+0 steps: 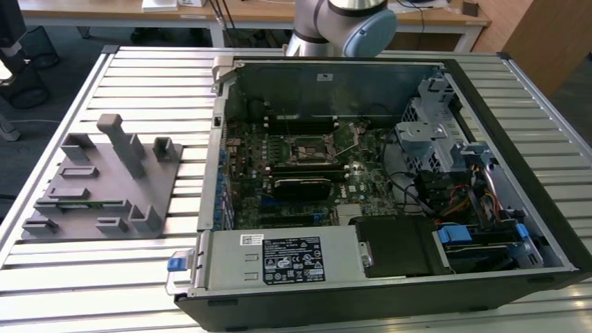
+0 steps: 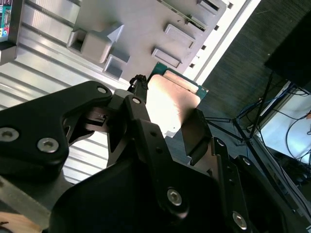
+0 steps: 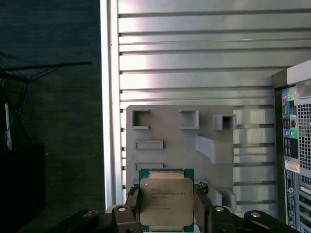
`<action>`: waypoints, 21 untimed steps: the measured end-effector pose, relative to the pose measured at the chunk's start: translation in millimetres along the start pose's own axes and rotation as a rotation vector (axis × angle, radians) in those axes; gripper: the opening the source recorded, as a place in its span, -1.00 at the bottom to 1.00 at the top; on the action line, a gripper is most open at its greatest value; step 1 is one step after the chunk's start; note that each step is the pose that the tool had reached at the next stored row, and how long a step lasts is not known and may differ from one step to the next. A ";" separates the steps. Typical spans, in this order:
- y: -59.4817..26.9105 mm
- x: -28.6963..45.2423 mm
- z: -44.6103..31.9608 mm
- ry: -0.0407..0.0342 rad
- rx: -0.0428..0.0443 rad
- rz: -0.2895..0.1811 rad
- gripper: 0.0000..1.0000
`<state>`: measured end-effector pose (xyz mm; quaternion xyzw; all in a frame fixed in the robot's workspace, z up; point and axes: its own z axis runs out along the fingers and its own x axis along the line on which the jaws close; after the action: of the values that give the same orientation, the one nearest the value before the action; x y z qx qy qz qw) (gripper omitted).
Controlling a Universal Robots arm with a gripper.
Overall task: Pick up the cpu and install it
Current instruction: 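Pick up the cpu and move it towards the insertion slot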
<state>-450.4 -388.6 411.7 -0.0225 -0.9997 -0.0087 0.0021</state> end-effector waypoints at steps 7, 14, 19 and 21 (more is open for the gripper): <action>0.2 -3.8 0.1 -0.0001 -0.0001 0.000 0.06; 0.3 -6.0 0.1 -0.0001 -0.0001 0.000 0.06; 0.3 -6.9 0.1 -0.0001 -0.0001 0.000 0.06; 0.3 -7.2 0.0 0.0000 0.0000 0.000 0.06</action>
<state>-443.1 -388.6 411.6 -0.0225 -0.9997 -0.0087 0.0021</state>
